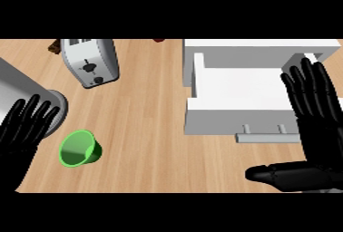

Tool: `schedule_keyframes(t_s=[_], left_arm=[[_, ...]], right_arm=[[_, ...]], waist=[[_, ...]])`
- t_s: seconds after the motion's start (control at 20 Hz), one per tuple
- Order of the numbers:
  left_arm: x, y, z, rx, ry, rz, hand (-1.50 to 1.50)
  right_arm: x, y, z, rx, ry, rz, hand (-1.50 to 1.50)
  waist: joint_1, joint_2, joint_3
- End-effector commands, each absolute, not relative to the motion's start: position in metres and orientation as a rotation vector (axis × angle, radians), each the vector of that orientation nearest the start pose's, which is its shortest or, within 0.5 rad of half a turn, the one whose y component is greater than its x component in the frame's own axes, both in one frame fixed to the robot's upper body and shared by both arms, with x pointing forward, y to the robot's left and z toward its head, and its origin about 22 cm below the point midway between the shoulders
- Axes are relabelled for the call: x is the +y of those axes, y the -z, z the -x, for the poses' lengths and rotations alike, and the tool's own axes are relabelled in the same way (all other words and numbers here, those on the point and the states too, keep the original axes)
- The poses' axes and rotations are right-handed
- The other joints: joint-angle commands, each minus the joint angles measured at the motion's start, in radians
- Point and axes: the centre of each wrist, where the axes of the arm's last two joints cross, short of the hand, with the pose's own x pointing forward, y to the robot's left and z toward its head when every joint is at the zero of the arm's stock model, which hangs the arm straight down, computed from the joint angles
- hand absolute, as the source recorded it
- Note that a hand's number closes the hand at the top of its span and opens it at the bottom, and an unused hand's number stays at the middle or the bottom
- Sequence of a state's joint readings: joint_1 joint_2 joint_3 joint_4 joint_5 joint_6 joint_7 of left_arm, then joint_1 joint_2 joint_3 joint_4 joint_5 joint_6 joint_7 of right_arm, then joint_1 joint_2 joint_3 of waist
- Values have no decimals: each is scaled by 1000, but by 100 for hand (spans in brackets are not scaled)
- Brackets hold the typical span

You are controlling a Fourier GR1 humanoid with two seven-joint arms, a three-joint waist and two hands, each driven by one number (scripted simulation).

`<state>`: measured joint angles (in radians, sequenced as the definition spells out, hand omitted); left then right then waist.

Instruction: Pick up the cup, place it into the drawer and close the drawer

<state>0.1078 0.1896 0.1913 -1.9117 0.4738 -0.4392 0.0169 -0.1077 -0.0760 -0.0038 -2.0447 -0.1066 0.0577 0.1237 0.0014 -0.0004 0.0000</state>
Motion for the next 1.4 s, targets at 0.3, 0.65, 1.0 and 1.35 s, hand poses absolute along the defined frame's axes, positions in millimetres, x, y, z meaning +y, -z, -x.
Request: schedule_keyframes(t_s=[0.3,0.65,1.0,1.35], left_arm=[[339,-45,-213,-1808,110,307,-150],[350,8,-225,-1761,81,223,-150],[361,38,-208,-1724,87,234,-150],[345,65,-235,-1698,97,223,-150]], right_arm=[[-224,-148,-211,-2018,-108,-150,-150],[-236,-143,-216,-2012,-135,-120,-150],[-249,-135,-229,-2021,-107,-144,-150],[-233,-147,-221,-1995,-139,-140,-150]], waist=[[-4,0,0],[-6,1,-1],[-1,1,0],[-5,1,0]])
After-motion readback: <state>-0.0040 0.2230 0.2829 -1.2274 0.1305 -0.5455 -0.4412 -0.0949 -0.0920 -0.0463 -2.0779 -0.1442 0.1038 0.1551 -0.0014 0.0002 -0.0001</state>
